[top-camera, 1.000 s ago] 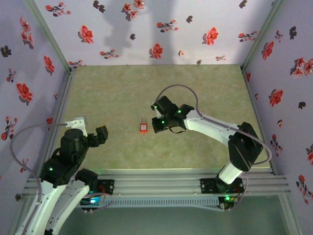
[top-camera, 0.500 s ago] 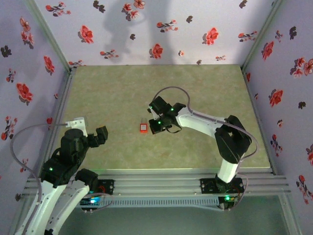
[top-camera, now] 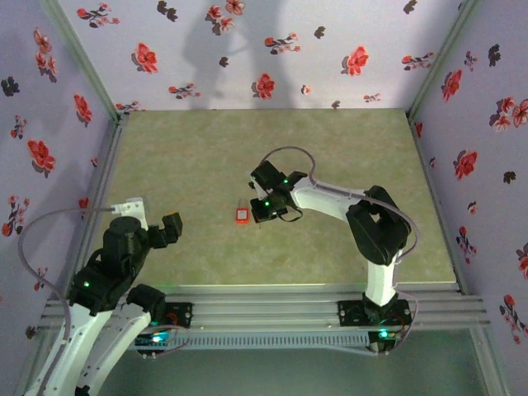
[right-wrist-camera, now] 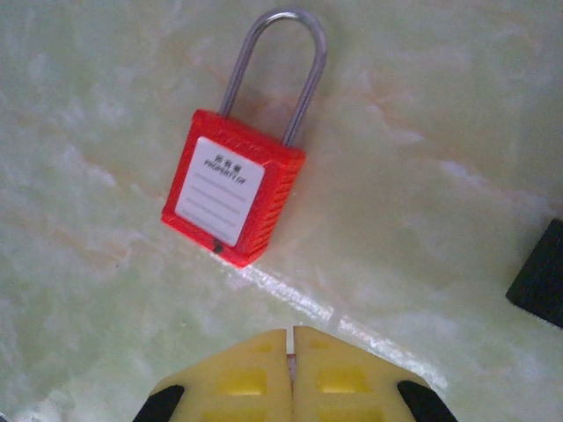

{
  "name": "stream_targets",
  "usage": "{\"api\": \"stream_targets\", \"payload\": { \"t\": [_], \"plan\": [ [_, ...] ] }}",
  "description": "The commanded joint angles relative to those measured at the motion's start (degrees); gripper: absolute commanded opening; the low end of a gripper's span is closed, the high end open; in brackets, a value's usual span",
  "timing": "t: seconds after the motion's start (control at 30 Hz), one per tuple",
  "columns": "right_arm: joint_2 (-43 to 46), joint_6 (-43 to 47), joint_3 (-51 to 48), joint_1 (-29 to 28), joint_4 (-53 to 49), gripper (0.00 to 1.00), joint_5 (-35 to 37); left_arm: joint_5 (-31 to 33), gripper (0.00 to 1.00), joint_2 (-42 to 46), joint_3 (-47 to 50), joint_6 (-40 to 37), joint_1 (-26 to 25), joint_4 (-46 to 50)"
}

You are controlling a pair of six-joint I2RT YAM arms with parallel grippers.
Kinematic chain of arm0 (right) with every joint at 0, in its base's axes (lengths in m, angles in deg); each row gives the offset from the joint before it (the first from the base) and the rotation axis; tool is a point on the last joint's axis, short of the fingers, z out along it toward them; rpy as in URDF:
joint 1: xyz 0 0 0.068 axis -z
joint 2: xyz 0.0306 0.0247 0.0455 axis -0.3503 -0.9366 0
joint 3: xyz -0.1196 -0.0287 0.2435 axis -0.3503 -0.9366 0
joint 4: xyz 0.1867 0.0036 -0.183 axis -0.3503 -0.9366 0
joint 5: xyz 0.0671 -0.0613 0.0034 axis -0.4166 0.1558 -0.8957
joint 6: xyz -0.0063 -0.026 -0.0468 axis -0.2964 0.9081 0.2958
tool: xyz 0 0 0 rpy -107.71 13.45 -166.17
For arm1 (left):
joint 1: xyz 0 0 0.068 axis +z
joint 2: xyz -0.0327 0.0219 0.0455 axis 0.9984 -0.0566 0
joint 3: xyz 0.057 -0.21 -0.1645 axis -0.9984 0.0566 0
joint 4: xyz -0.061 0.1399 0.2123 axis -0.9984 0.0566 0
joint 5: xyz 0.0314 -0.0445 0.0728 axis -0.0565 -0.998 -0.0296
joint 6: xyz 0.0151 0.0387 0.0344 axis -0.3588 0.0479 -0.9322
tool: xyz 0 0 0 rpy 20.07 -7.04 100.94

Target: Lock with the key

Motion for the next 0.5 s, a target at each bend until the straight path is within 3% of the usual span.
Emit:
{"api": "stream_targets", "payload": {
  "t": [0.0, 0.47],
  "plan": [
    [-1.6, -1.1, 1.9, 0.6, 2.2, 0.00, -1.5, 1.5, 1.00, -0.3, 0.2, -1.1, -0.3, 0.7],
    [-6.5, -2.8, 5.0, 1.9, 4.2, 0.00, -3.4, 1.5, 1.00, -0.4, 0.2, -1.1, -0.3, 0.8]
  ]
}}
